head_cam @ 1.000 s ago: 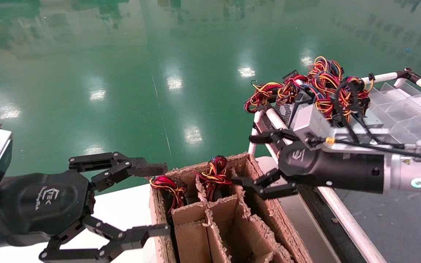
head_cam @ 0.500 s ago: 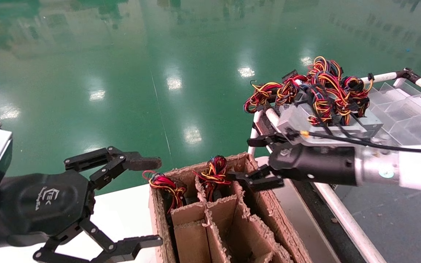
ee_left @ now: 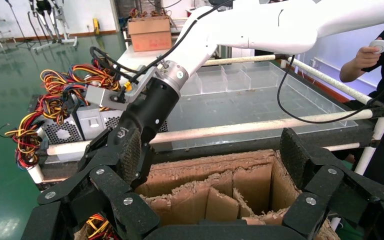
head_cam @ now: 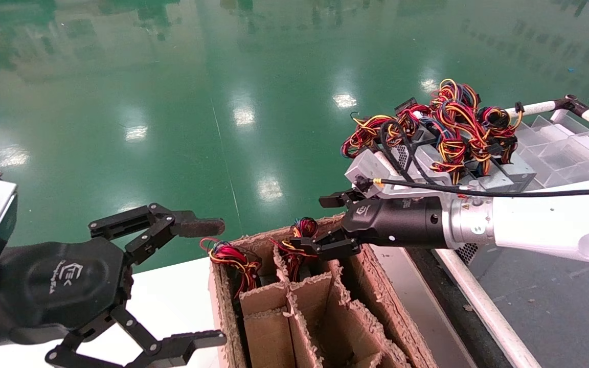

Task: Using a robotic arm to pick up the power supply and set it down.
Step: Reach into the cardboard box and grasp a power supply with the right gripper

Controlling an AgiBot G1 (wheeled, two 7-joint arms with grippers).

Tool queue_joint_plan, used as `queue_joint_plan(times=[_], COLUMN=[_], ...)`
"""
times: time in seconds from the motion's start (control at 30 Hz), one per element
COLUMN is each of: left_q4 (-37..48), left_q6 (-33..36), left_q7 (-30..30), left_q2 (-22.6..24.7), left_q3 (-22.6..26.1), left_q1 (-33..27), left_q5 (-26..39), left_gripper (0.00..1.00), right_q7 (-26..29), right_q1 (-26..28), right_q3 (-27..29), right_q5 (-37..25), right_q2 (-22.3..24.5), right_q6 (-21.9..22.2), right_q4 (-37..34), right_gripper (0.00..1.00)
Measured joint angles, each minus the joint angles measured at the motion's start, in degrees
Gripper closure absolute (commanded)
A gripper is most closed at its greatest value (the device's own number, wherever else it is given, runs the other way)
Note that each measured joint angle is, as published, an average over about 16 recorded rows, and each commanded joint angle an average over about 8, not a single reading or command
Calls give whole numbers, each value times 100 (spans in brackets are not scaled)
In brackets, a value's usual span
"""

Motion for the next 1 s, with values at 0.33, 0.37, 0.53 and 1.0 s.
queue_joint_plan(times=[0.33, 0.37, 0.53, 1.0], left_q4=[0, 0, 0, 0], left_q6=[-1, -1, -2, -4], left_q7=[1, 2, 2, 4], left_q2=[-1, -1, -2, -3], left_q3=[3, 3, 5, 9], left_q1=[-1, -1, -1, -2], left_q5=[-2, -2, -3, -6], left_gripper=[0, 0, 0, 0], right_q7=[-503, -539, -688, -975], right_q1=[115, 124, 160, 185], right_q3=[0, -1, -8, 1], right_q5=[69, 72, 75, 106], right_q2=[-221, -232, -273, -411], right_q6=[-239, -261, -345, -407], right_q4=[-718, -775, -1022, -1491], right_gripper=[100, 100, 100, 100])
